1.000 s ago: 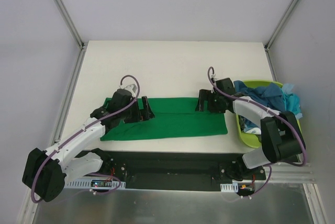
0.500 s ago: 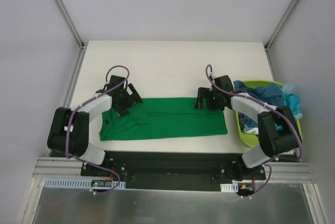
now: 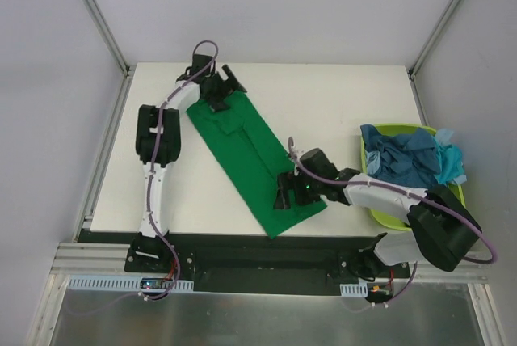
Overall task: Fold and stack the t-shirts
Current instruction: Rotate the tshirt 90 degrees, then grab the bottom of the folded rectangular tshirt with both arms, then fold the folded rectangular tshirt in 1/3 of the way
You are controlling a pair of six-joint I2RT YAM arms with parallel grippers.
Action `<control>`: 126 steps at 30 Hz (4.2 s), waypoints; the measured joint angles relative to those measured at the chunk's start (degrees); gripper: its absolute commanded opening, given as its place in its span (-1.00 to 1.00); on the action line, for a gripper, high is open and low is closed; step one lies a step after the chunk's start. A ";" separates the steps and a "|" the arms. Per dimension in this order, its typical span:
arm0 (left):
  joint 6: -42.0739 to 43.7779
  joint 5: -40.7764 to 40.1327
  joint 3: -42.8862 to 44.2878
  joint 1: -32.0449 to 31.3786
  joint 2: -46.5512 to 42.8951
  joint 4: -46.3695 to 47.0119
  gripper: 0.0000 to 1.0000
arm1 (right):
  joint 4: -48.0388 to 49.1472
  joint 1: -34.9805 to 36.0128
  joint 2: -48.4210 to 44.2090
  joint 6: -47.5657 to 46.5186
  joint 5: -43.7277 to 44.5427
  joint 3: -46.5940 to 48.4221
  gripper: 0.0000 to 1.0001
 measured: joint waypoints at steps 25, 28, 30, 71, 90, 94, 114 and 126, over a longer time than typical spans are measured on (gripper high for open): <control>-6.54 8.39 42.03 -11.41 29.05 10.14 0.98 | -3.80 21.11 -17.42 1.62 13.75 2.01 0.93; -3.15 9.27 39.89 -11.89 25.59 9.07 0.98 | -3.02 21.11 -25.59 3.08 21.79 0.68 0.93; -0.39 10.95 35.28 -12.33 19.74 7.67 0.98 | -3.52 20.83 -28.81 4.76 26.03 -0.20 0.93; -1.97 -8.70 -69.92 -36.74 -55.34 3.74 -0.28 | -17.44 17.22 -25.99 24.00 30.91 -11.96 0.76; -3.96 -6.93 -70.58 -38.25 -53.70 4.52 -1.00 | -11.87 17.18 -20.96 24.96 22.91 -12.52 -0.10; -4.17 -6.95 -71.30 -38.25 -54.66 4.42 -1.00 | -11.15 17.16 -20.46 25.62 21.44 -12.85 -0.38; -2.91 -8.41 -67.95 -37.79 -63.73 2.01 -1.00 | -12.44 17.68 -26.58 20.28 24.39 -8.04 -0.99; 3.74 -12.57 -49.48 -22.23 -54.05 2.08 -1.00 | -5.95 2.45 -8.20 7.23 27.28 12.92 -0.99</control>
